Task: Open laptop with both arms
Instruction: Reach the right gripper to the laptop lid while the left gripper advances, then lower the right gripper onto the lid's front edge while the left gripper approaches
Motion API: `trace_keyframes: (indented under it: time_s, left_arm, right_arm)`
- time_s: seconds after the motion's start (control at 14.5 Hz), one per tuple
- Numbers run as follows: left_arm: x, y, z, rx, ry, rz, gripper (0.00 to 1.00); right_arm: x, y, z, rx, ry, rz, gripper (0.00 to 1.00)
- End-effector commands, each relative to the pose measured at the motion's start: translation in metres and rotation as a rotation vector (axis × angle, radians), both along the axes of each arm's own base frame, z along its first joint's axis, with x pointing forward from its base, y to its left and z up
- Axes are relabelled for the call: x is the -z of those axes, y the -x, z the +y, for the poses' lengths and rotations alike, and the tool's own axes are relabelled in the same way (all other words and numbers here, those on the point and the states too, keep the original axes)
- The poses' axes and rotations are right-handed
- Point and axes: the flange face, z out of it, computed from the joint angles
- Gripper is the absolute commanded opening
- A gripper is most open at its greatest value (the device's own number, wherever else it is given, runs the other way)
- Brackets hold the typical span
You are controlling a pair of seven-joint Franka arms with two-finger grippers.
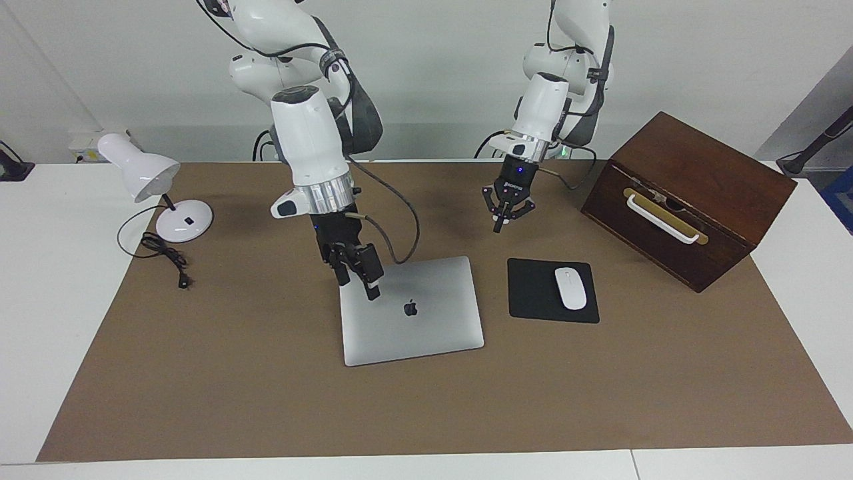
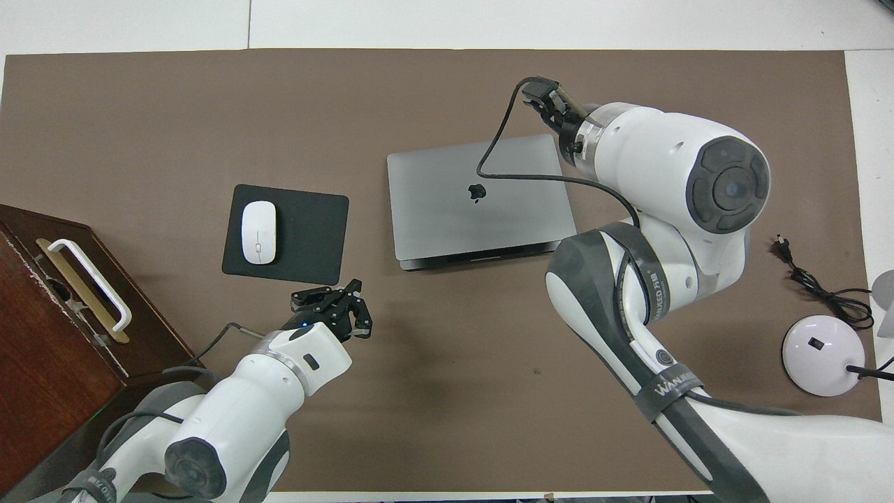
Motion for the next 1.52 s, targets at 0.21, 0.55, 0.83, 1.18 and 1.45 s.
trace_keyframes:
  time_s: [0.21,0.55,0.83,1.18,1.45]
  left_arm:
    - [0.033,0.009,-0.023,0.041,0.029,-0.042,0.0]
    - [0.05,0.016,-0.037,0.081,0.03,-0.055,0.0]
    - [0.054,0.015,-0.043,0.087,0.027,-0.05,0.0]
    - [0.059,0.003,-0.053,0.085,0.028,-0.05,0.0]
    - [0.06,-0.006,-0.058,0.08,0.032,-0.053,0.0]
  right_arm:
    - [0.047,0.0,0.025,0.025,-0.048,-0.006,1.0]
    - [0.066,0.001,0.041,0.063,-0.103,-0.022,1.0]
    - [0.034,0.029,0.067,0.119,-0.129,0.066,1.0]
    - [0.018,0.048,0.086,0.235,-0.198,0.108,1.0]
    - [0.034,0.056,0.106,0.246,-0.234,0.08,1.0]
